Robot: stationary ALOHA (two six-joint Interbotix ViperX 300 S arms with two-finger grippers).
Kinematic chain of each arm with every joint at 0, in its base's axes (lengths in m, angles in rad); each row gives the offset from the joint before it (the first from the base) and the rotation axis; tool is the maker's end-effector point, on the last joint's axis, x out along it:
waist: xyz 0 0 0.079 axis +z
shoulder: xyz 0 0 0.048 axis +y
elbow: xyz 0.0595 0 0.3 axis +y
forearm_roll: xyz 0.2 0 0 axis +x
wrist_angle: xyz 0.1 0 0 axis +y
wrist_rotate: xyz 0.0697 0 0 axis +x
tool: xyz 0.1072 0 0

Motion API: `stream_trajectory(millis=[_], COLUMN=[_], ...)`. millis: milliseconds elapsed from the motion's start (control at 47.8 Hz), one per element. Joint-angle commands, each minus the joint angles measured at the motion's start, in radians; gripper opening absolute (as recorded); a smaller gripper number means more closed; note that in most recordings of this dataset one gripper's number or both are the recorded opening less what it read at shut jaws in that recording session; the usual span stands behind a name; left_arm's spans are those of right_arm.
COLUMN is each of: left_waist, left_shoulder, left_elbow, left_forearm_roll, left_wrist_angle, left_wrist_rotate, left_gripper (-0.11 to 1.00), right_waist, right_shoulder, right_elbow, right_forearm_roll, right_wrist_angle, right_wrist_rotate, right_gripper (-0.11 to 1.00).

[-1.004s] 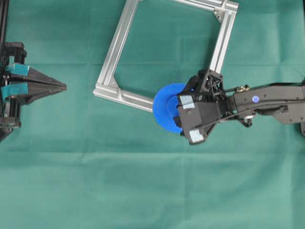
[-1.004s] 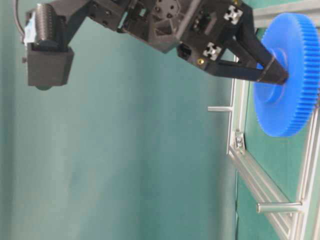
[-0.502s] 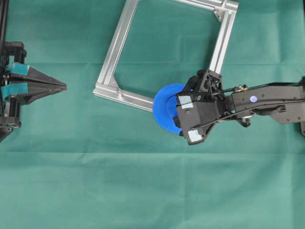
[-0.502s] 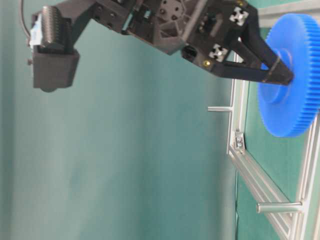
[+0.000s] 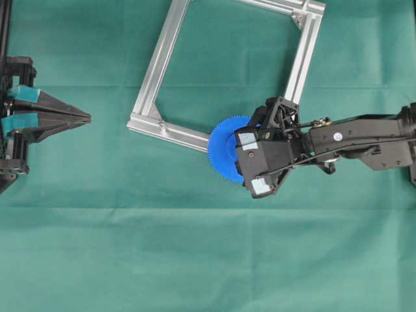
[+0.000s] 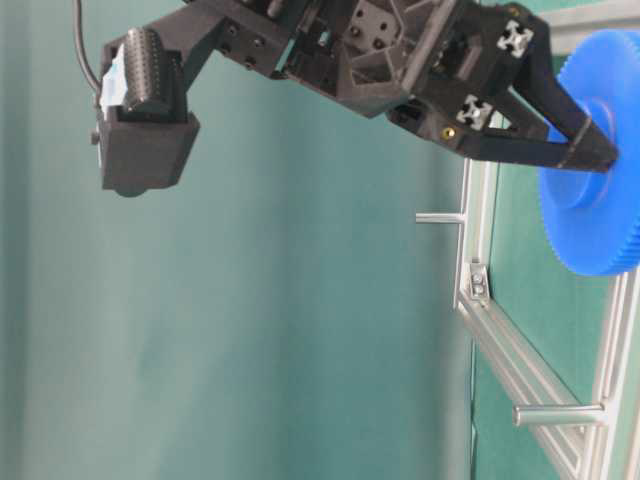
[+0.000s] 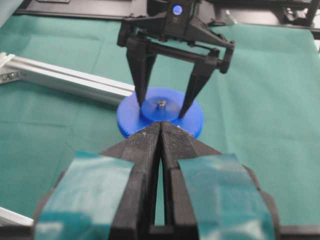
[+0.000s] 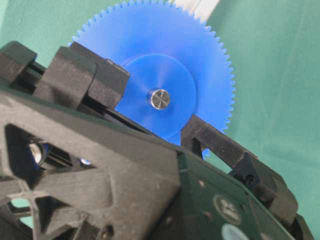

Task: Find the location of the shaft and insert the gear.
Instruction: 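Push the blue gear onto the shaft with the right gripper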

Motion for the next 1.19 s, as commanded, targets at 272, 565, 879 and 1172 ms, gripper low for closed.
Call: stream_trajectory(millis=[272,565,879,1172], left_waist=[0.002,0.002,0.002,0.002], left_shoulder=[0.009,0.008,0.008,0.009], left_elbow=[-0.015,-0.015,-0.017,-0.015], left_forearm_roll=[-0.002,-0.002,-0.002,-0.002], left_wrist_angle=[-0.003,-0.003,-0.003,0.0], left_wrist_rotate=[-0.002,-0.002,-0.002,-0.002], left_gripper=[0.01,0.01,0.01,0.01], right_waist=[0.0,0.0,0.0,0.0], right_shoulder=[-0.002,-0.002,-0.018,-0.081], right_elbow=[-0.017,-0.017,-0.017,-0.012], right_forearm_roll=[-0.002,-0.002,-0.003,-0.005], right_wrist_angle=[-0.005,-0.005,0.003,0.025], right_wrist_rotate=[-0.003,-0.003,-0.003,-0.005], right_gripper=[0.68,0.69,0.69,0.74])
